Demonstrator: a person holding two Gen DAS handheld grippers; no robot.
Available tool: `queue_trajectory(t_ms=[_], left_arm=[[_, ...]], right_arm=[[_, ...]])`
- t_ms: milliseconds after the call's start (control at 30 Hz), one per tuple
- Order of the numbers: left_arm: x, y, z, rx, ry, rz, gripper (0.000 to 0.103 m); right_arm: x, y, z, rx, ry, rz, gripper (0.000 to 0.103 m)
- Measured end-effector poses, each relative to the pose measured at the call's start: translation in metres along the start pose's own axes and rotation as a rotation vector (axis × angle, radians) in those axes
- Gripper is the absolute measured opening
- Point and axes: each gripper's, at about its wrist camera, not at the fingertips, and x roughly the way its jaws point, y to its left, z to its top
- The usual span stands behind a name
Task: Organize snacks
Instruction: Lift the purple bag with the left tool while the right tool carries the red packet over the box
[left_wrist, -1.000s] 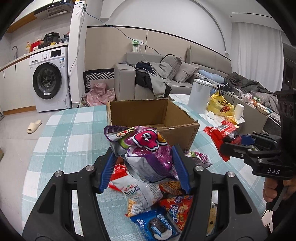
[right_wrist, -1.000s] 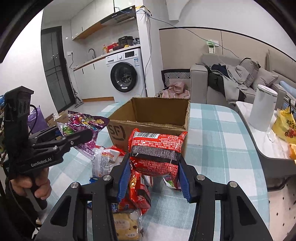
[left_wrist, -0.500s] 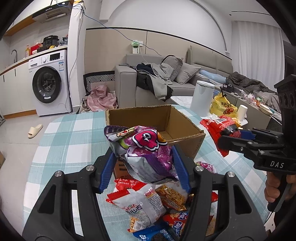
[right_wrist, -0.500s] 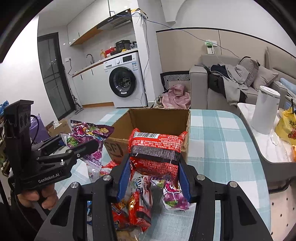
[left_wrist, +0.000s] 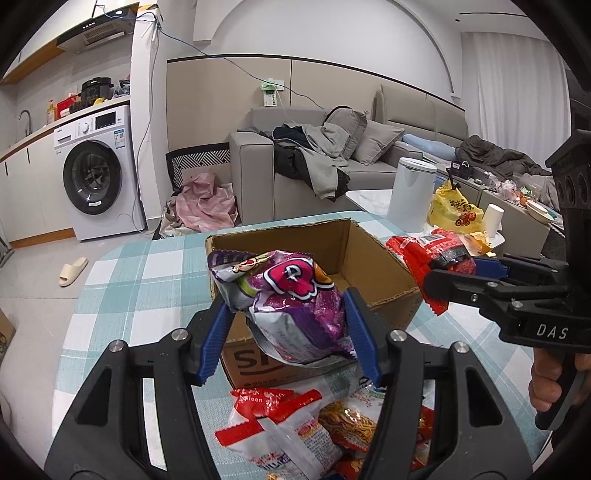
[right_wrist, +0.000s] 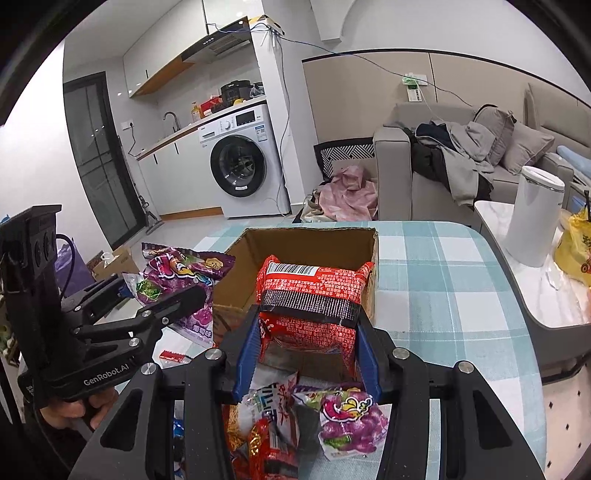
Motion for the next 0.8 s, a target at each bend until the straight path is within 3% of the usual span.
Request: queue_trajectory(t_ms=[800], left_arm=[[0.082,0.027,0.022,-0.026,0.059,0.02,0.057]], right_arm=[[0.07,-0.008,0.017,0.034,0.072,-0.007,0.048]])
